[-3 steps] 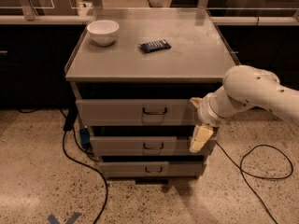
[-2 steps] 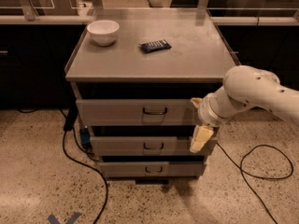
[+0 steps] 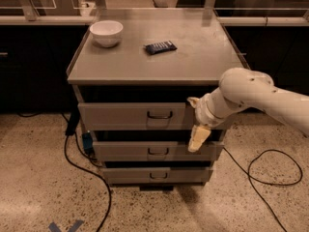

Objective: Open top drawer

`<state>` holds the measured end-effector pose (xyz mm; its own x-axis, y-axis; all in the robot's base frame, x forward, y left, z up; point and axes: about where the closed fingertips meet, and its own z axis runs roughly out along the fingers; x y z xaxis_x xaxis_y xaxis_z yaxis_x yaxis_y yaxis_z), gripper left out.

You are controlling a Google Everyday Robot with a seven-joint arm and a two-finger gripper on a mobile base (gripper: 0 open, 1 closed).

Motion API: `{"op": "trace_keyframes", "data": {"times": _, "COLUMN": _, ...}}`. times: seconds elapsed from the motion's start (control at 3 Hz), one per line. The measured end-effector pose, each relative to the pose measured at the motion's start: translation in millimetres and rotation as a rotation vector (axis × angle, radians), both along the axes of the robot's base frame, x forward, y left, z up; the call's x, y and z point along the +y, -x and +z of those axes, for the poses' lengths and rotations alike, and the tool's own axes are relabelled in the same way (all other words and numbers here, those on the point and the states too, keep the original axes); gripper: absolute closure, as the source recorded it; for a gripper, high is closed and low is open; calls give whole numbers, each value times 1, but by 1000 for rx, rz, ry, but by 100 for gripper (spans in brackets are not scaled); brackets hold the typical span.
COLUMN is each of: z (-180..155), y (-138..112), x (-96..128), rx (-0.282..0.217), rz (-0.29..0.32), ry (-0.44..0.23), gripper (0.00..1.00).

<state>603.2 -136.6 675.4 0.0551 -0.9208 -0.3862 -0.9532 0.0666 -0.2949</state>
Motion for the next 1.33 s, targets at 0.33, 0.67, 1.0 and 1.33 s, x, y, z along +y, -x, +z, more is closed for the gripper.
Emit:
{"op": "trace_keyframes", "data": {"times": 0.33, "z": -19, "y": -20, "x": 12, "rx": 26, "rz": 31, "ry": 4, "gripper": 0}}
{"op": "trace_keyframes", "data": {"times": 0.67, "z": -40, "y": -30, "x": 19, "rx": 120, "rz": 49, "ry": 31, "gripper": 0}}
{"op": "trace_keyframes", "data": {"times": 1.0, "z": -37, "y": -30, "x": 19, "rx": 120, "rz": 49, "ry": 31, "gripper": 0}}
{"op": "trace_keyframes", "data": {"times": 1.33, "z": -37, "y": -24, "x": 14, "rx": 189, "rz": 61, "ry": 26, "gripper": 0}}
